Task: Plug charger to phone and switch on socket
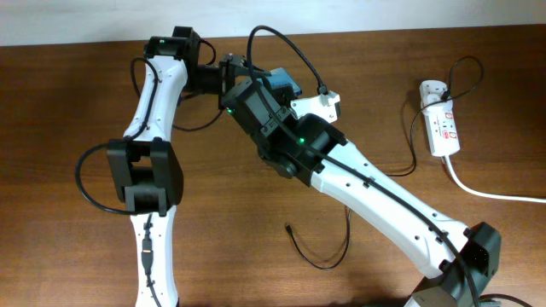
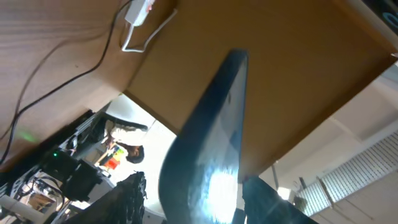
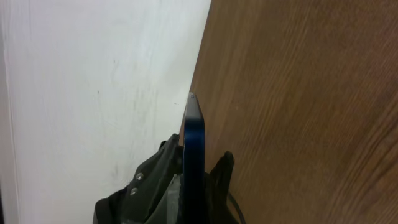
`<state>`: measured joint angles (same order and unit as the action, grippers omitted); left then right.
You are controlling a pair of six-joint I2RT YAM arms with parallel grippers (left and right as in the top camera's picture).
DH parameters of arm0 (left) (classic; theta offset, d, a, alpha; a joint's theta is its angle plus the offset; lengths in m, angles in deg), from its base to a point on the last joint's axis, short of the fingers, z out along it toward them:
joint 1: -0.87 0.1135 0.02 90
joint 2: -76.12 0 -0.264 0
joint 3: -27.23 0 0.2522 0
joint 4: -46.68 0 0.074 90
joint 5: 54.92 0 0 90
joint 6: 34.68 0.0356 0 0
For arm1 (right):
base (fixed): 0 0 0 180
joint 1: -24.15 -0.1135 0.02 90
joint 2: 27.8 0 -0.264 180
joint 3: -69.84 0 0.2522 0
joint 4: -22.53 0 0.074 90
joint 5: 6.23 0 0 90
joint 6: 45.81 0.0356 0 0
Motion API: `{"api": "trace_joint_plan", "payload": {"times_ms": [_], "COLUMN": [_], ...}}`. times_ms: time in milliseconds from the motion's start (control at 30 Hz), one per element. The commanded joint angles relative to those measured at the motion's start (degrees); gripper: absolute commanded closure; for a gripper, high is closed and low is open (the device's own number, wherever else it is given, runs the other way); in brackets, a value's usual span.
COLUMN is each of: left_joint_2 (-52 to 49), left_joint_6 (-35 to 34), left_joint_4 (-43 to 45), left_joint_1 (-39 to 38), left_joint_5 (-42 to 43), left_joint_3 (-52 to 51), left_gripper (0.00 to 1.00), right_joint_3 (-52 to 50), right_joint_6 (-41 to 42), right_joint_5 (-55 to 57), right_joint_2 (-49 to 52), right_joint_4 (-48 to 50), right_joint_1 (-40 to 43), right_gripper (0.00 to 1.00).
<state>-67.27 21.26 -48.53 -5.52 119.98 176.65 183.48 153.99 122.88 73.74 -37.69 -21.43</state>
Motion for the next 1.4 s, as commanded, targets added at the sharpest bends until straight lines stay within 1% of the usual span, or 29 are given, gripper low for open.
{"api": "trace_joint_plan", "payload": {"times_ms": [0, 67, 133, 300, 367, 433, 467, 500, 567, 600, 800, 867, 933, 1000, 1033, 1067, 1100, 1167, 1200, 1300, 1333, 1367], "left_joint_2": [-0.26, -0.26, -0.26, -0.26, -0.26, -0.26, -0.26, -0.26, -0.26, -0.26, -0.26, -0.26, -0.26, -0.26, -0.26, -0.26, -0.26, -0.26, -0.26, -0.26, -0.26, -0.26], "left_joint_6": [-4.35, -4.35, -4.35, -4.35, -4.35, -4.35, -4.35, -4.35, -4.35, -4.35, -4.35, -4.35, -4.35, -4.35, -4.35, -4.35, -4.35, -4.35, -4.31, -4.28, -4.28, -4.26], "left_joint_4": [1.49, 1.44, 1.27, 1.25, 1.25, 1.27, 1.27, 1.25, 1.27, 1.25, 1.25, 1.22, 0.09, -0.66, -0.68, -0.68, -0.68, -0.63, -0.59, 1.57, 2.32, 3.69], "left_joint_1": [0.17, 0.17, 0.17, 0.17, 0.17, 0.17, 0.15, 0.17, 0.17, 0.17, 0.15, 0.17, 0.15, 0.07, 0.07, 0.07, 0.07, 0.07, 0.07, 0.07, 0.07, 0.07], "left_joint_5": [-1.55, 0.74, 4.96, 4.94, 4.92, 4.46, 3.43, 2.29, 2.14, 2.16, 2.34, 2.38, 2.82, 2.80, 2.80, 2.82, 2.82, 2.80, 2.75, 2.71, 2.29, 1.46], "left_joint_3": [1.01, 1.01, 1.01, 1.01, 1.01, 1.01, 1.01, 1.01, 1.01, 1.01, 1.01, 1.01, 1.01, 1.01, 1.01, 1.01, 1.01, 1.01, 1.01, 1.01, 1.01, 1.01], "left_gripper": [0.47, 0.47, 0.46, 0.46, 0.53, 0.54, 0.56, 0.60, 0.62, 0.67, 0.75, 0.82, 0.83, 0.90, 1.00, 1.00, 1.00, 1.00, 1.00, 1.00, 1.00, 1.00], "right_joint_3": [1.33, 1.33, 1.33, 1.33, 1.33, 1.33, 1.33, 1.33, 1.33, 1.33, 1.33, 1.33, 1.33, 1.33, 1.33, 1.33, 1.33, 1.33, 1.33, 1.33, 1.33, 1.33], "right_joint_6": [0.68, 0.68, 0.68, 0.63, 0.66, 0.66, 0.66, 0.66, 0.63, 0.63, 0.59, 0.59, 0.59, 0.15, 0.15, -0.35, -1.42, -4.44, -6.93, -17.46, -20.65, -24.26], "right_joint_5": [4.72, 5.57, 5.51, 5.53, 5.51, 5.51, 5.51, 5.51, 5.29, 4.44, -0.28, -1.53, -3.15, -3.15, -3.15, -3.15, -3.13, -1.20, 1.36, 6.21, 7.87, 8.55], "right_joint_2": [0.22, 0.76, 2.10, 3.74, 3.74, 3.74, 3.74, 3.74, 3.74, 3.74, 3.74, 3.74, 3.74, 3.74, 3.74, 3.74, 3.74, 3.74, 3.61, 1.75, 0.72, -0.81], "right_joint_4": [0.83, 0.96, 1.46, 3.87, 4.09, 4.07, 4.09, 4.07, 4.07, 4.17, 4.72, 5.16, 5.38, 5.38, 5.38, 5.38, 5.40, 5.40, 5.42, 5.33, 5.29, 5.29], "right_joint_1": [-0.52, -0.52, -0.55, -0.55, -0.55, -0.55, -0.55, -0.55, -0.55, -0.55, -0.55, -0.55, -0.55, -0.55, -0.55, -0.55, -0.55, -0.52, -0.52, -0.52, -0.52, -0.39], "right_gripper": [0.96, 0.96, 0.96, 0.96, 0.96, 0.96, 0.96, 0.96, 0.96, 0.96, 0.96, 0.96, 0.96, 0.95, 0.90, 0.88, 0.82, 0.46, 0.37, 0.17, 0.09, 0.04]}}
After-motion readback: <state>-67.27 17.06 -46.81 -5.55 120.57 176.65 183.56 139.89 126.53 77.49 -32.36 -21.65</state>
